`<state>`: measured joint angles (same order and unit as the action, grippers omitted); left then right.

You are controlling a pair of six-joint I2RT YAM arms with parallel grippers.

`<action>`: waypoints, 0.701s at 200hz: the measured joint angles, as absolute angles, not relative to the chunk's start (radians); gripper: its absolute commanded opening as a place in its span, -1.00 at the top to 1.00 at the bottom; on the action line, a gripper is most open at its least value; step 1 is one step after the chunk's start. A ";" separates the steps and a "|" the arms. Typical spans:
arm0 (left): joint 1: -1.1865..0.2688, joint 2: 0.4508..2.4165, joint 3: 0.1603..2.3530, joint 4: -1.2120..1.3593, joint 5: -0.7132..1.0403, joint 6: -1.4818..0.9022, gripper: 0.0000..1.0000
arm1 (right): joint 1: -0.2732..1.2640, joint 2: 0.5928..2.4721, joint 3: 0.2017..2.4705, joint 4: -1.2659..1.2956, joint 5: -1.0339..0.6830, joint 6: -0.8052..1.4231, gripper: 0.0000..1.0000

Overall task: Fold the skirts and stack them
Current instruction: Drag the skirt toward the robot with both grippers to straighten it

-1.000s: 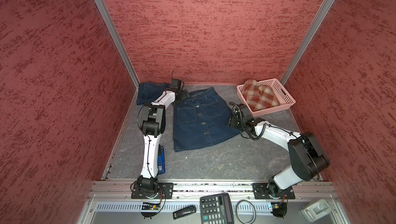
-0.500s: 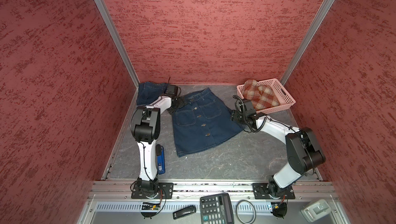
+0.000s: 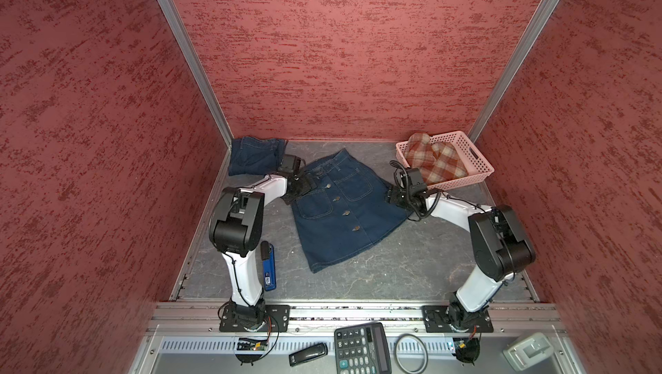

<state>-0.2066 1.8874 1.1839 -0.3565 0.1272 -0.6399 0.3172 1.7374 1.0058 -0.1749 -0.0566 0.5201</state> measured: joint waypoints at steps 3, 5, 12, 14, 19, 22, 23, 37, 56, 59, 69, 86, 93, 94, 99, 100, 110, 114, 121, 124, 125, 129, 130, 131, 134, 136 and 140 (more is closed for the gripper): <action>-0.208 1.878 1.170 -0.350 0.130 -0.645 -0.97 | 0.317 1.744 1.011 -0.174 -0.060 0.519 -0.50; -0.209 1.871 1.160 -0.348 0.131 -0.648 -0.97 | 0.317 1.748 1.016 -0.172 -0.062 0.519 -0.50; -0.216 1.846 1.127 -0.339 0.137 -0.660 -0.97 | 0.317 1.769 1.035 -0.169 -0.070 0.516 -0.50; -0.220 1.837 1.118 -0.338 0.140 -0.663 -0.97 | 0.317 1.777 1.041 -0.168 -0.072 0.515 -0.50; -0.226 1.822 1.099 -0.336 0.141 -0.670 -0.97 | 0.317 1.794 1.056 -0.165 -0.078 0.514 -0.50; -0.230 1.812 1.089 -0.336 0.144 -0.676 -0.97 | 0.317 1.805 1.065 -0.162 -0.084 0.513 -0.50; -0.232 1.809 1.083 -0.336 0.145 -0.678 -0.97 | 0.317 1.810 1.070 -0.160 -0.086 0.513 -0.50; -0.259 1.772 1.042 -0.340 0.150 -0.696 -0.97 | 0.317 1.862 1.115 -0.148 -0.105 0.508 -0.50; -0.292 1.731 1.000 -0.352 0.153 -0.718 -0.97 | 0.317 1.942 1.187 -0.140 -0.131 0.502 -0.50; -0.295 1.726 0.995 -0.355 0.153 -0.720 -0.97 | 0.318 1.953 1.198 -0.139 -0.133 0.501 -0.50; -0.310 1.703 0.973 -0.365 0.157 -0.731 -0.97 | 0.321 1.994 1.238 -0.138 -0.142 0.495 -0.50; -0.326 1.662 0.930 -0.382 0.160 -0.746 -0.97 | 0.326 2.047 1.309 -0.133 -0.155 0.485 -0.50; -0.333 1.643 0.912 -0.390 0.160 -0.752 -0.97 | 0.329 2.068 1.335 -0.130 -0.160 0.483 -0.50; -0.333 1.642 0.911 -0.391 0.160 -0.752 -0.97 | 0.331 2.073 1.340 -0.130 -0.161 0.482 -0.50; -0.338 1.629 0.899 -0.397 0.160 -0.755 -0.97 | 0.333 2.087 1.358 -0.128 -0.163 0.480 -0.50; -0.339 1.628 0.897 -0.397 0.160 -0.755 -0.97 | 0.333 2.089 1.361 -0.127 -0.163 0.479 -0.50; -0.348 1.607 0.878 -0.405 0.160 -0.759 -0.96 | 0.340 2.120 1.403 -0.127 -0.173 0.473 -0.50; -0.351 1.600 0.870 -0.407 0.160 -0.761 -0.97 | 0.344 2.133 1.420 -0.125 -0.176 0.470 -0.50; -0.357 1.588 0.859 -0.411 0.160 -0.766 -0.96 | 0.349 2.152 1.447 -0.123 -0.180 0.466 -0.51; -0.360 1.585 0.855 -0.412 0.159 -0.769 -0.97 | 0.352 2.162 1.461 -0.123 -0.183 0.462 -0.51; -0.360 1.584 0.855 -0.413 0.159 -0.770 -0.96 | 0.353 2.164 1.464 -0.123 -0.183 0.462 -0.51; -0.365 1.579 0.850 -0.416 0.160 -0.771 -0.96 | 0.356 2.175 1.479 -0.121 -0.188 0.459 -0.51; -0.368 1.578 0.849 -0.417 0.159 -0.772 -0.96 | 0.358 2.178 1.484 -0.122 -0.190 0.458 -0.51; -0.368 1.577 0.849 -0.418 0.159 -0.772 -0.96 | 0.358 2.180 1.486 -0.123 -0.190 0.458 -0.52; -0.372 1.575 0.847 -0.420 0.158 -0.774 -0.96 | 0.361 2.189 1.498 -0.122 -0.192 0.454 -0.52; -0.376 1.573 0.847 -0.424 0.157 -0.774 -0.96 | 0.363 2.193 1.505 -0.123 -0.195 0.454 -0.53; -0.384 1.571 0.846 -0.429 0.156 -0.777 -0.96 | 0.366 2.201 1.517 -0.123 -0.196 0.450 -0.53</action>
